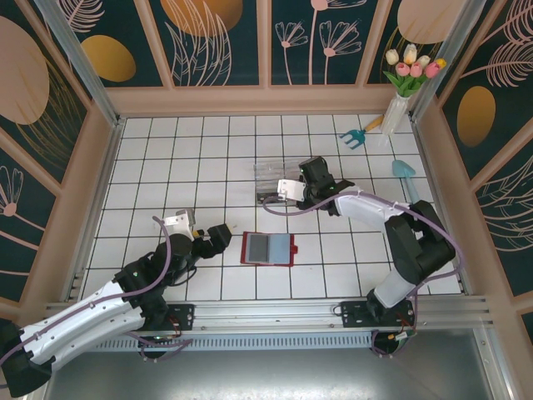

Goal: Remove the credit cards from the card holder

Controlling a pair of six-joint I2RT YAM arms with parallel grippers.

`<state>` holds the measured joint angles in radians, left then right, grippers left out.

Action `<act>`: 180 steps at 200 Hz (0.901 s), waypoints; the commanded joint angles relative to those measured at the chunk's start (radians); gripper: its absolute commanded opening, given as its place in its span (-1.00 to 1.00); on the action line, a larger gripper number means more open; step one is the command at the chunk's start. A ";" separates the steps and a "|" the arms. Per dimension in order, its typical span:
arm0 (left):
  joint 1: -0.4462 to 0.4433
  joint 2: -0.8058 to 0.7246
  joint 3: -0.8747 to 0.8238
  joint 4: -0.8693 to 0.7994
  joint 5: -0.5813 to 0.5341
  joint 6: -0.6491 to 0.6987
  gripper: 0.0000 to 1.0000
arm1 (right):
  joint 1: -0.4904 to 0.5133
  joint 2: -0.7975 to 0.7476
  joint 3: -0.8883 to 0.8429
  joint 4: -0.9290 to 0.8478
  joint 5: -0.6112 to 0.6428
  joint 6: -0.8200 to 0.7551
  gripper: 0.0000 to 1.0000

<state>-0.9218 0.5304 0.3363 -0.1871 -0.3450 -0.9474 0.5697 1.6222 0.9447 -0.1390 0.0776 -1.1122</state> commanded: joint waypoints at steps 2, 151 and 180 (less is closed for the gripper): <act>0.004 -0.005 -0.013 -0.003 0.005 -0.007 0.97 | -0.005 0.027 0.028 -0.002 -0.009 0.020 0.01; 0.003 -0.028 -0.031 -0.011 -0.001 -0.010 0.97 | -0.003 0.091 0.071 0.123 0.087 0.075 -0.03; 0.003 -0.025 -0.040 0.010 0.005 -0.008 0.97 | 0.012 0.016 0.090 0.072 0.086 0.186 0.00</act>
<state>-0.9218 0.5102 0.3138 -0.1875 -0.3454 -0.9478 0.5713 1.7138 0.9897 -0.0154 0.1753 -1.0431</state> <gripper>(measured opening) 0.985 0.491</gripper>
